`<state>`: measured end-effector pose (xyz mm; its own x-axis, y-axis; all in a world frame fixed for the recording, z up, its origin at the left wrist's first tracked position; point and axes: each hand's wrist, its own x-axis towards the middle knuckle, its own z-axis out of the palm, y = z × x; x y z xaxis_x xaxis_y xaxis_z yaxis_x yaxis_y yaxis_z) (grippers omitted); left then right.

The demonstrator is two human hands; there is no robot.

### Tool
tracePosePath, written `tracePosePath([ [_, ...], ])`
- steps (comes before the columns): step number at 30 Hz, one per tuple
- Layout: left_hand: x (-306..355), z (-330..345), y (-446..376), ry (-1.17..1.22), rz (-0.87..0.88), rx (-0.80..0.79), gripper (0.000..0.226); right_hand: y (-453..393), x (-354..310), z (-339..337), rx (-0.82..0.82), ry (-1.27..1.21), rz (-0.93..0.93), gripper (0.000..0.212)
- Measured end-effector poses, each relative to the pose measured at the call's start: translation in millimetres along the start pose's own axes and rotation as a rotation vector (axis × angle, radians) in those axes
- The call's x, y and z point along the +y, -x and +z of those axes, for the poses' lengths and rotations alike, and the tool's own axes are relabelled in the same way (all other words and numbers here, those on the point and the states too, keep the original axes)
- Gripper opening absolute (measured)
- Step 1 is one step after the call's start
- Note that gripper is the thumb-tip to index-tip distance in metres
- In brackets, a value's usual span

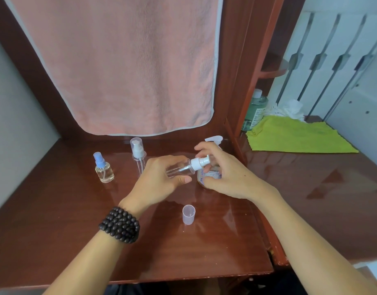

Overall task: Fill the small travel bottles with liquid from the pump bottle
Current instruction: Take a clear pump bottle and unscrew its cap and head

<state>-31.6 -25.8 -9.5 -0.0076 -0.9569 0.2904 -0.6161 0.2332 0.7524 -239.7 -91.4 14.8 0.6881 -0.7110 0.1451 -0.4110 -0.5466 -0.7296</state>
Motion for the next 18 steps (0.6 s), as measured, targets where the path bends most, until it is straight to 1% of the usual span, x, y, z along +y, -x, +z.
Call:
tracePosePath([
  [1,-0.4,0.4,0.1,0.007,-0.001,-0.002,0.025,-0.4,-0.9,1.0,0.022,-0.036,0.039,0.044],
  [3,-1.7,1.8,0.5,0.031,-0.006,-0.004,0.029,-1.5,-1.9,4.4,0.095,-0.082,0.064,0.019],
  [5,-2.5,3.4,0.9,0.033,-0.014,-0.008,0.032,-1.1,-1.4,5.9,0.16,-0.041,0.021,0.01],
  [6,-2.7,3.9,0.9,0.027,-0.019,-0.007,0.033,-0.5,-0.5,5.0,0.159,-0.022,-0.004,0.005],
  [8,-3.3,4.0,0.8,0.018,-0.03,-0.002,0.035,2.2,0.1,3.0,0.104,0.0,-0.037,0.031],
  [9,-3.2,3.9,0.8,0.018,-0.03,0.005,0.035,3.0,0.4,2.6,0.082,-0.005,-0.03,0.039],
  [10,-3.0,3.7,0.9,0.02,-0.027,0.006,0.035,2.8,-0.3,3.3,0.082,-0.02,-0.013,0.039],
  [13,-0.5,2.7,1.0,0.039,-0.01,-0.01,0.034,0.3,1.7,6.6,0.16,-0.035,-0.007,0.012],
  [15,0.0,2.5,0.9,0.039,-0.012,-0.011,0.033,0.3,3.8,6.1,0.173,-0.005,-0.05,0.007],
  [18,-1.0,2.4,1.4,0.02,-0.024,0.008,0.033,3.3,3.2,4.6,0.089,-0.031,-0.074,0.043],
])
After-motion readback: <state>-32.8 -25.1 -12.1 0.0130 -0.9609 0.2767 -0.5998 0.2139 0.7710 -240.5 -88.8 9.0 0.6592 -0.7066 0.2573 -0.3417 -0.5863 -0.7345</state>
